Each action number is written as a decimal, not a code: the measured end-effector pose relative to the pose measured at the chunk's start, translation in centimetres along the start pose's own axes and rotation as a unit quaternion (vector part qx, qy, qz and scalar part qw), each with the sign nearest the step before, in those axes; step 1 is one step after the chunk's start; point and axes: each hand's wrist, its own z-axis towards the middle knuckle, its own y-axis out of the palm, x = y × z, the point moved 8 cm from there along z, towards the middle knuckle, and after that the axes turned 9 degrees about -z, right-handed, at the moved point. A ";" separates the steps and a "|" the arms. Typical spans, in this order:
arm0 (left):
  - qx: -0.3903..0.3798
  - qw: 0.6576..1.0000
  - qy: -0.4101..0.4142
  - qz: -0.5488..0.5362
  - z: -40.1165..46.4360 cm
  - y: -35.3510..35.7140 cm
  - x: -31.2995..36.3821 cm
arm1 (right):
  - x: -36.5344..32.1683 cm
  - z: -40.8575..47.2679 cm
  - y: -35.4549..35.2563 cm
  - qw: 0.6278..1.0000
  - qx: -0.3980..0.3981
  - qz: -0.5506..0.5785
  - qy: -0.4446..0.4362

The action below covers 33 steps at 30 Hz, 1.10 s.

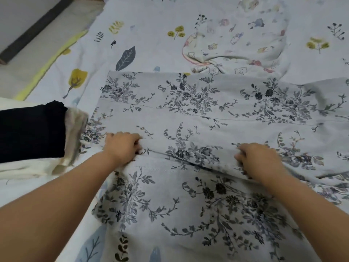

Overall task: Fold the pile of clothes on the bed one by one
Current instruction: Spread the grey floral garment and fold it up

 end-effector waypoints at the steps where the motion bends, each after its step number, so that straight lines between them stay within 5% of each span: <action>1: 0.003 1.000 0.005 -0.009 0.3 -0.8 0.1 | 0.4 0.3 -0.7 1.000 0.021 0.010 0.009; 5: 0.226 0.972 0.070 0.015 0.2 -6.0 1.5 | 1.8 0.5 -4.0 0.978 0.187 0.047 0.082; 7: 0.273 0.960 0.066 -0.012 -0.3 -5.9 1.8 | 1.8 0.7 -3.9 0.971 0.196 0.051 0.128; 10: 0.192 0.980 0.035 -0.034 -1.0 -2.9 2.0 | -0.2 0.7 -2.4 0.984 0.133 0.039 0.115; 15: 0.124 0.990 0.025 -0.070 -4.6 1.9 1.3 | -8.2 -4.1 -1.3 0.970 0.218 0.014 -0.102; 17: 0.046 0.997 0.008 -0.062 -5.1 4.3 0.6 | -10.5 -5.1 2.3 0.980 0.116 -0.002 -0.160; 21: -0.086 0.996 0.011 -0.011 -4.8 6.6 0.0 | -11.6 -5.1 7.1 0.988 -0.053 -0.053 -0.132; 25: 0.005 0.994 0.039 -0.105 -5.5 3.5 0.0 | -12.6 -5.8 5.6 0.988 -0.095 -0.014 -0.124; 29: 0.173 0.975 -0.026 -0.137 -9.6 0.6 -2.3 | -14.2 -9.5 3.0 0.985 0.009 0.035 -0.170; 33: 0.086 0.981 -0.126 -0.116 -12.4 4.0 -5.6 | -16.2 -13.6 7.1 0.963 -0.119 -0.013 -0.240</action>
